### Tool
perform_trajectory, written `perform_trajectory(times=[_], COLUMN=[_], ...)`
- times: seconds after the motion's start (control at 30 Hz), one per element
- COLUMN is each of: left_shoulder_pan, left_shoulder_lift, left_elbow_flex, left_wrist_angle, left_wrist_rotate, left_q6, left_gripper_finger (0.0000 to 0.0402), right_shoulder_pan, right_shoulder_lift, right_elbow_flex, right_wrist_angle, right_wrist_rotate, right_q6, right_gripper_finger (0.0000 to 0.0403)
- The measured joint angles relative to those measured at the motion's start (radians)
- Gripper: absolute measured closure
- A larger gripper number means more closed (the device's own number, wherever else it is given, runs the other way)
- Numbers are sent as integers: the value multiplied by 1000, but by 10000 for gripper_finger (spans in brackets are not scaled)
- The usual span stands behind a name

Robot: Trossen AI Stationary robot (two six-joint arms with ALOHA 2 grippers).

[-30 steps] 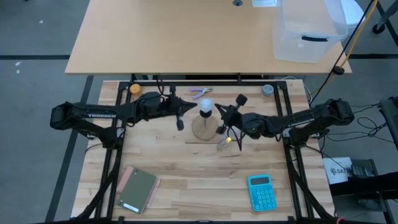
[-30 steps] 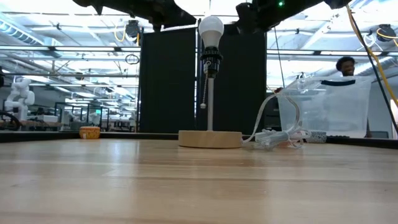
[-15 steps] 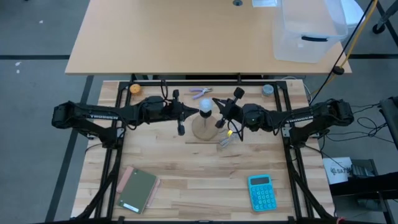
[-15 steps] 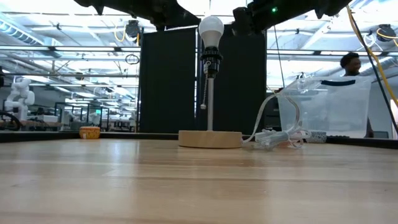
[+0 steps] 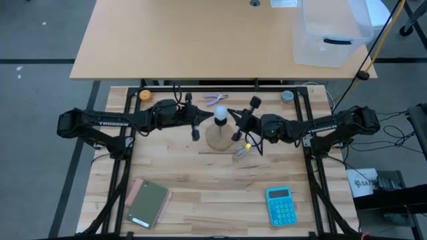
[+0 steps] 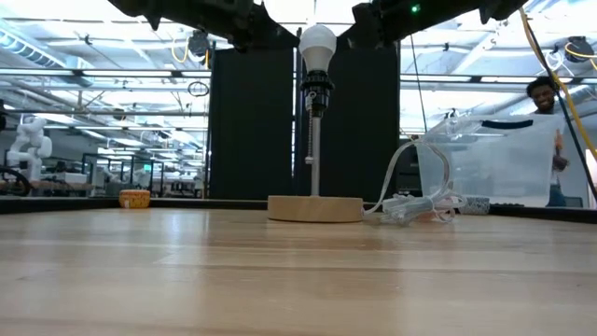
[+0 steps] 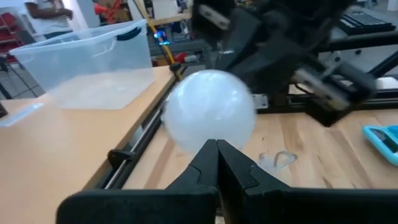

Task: Screw lightbulb
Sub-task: Insert the light bulb on the brown lamp

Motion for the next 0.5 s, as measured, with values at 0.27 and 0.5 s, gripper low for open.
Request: perform_trajectory(times=[0.27, 0.5], left_shoulder_pan=[46, 67], left_shoulder_lift=[1, 2], left_elbow_flex=[0, 0], left_wrist_angle=[3, -4], left_wrist_rotate=[-1, -1], left_q6=[-36, -68], left_gripper_finger=[401, 401], right_shoulder_pan=[49, 96], right_shoulder_lift=[0, 1], right_elbow_flex=[0, 0], right_wrist_angle=[-6, -34], right_wrist_rotate=[4, 9], right_q6=[5, 5], right_gripper_finger=[403, 403])
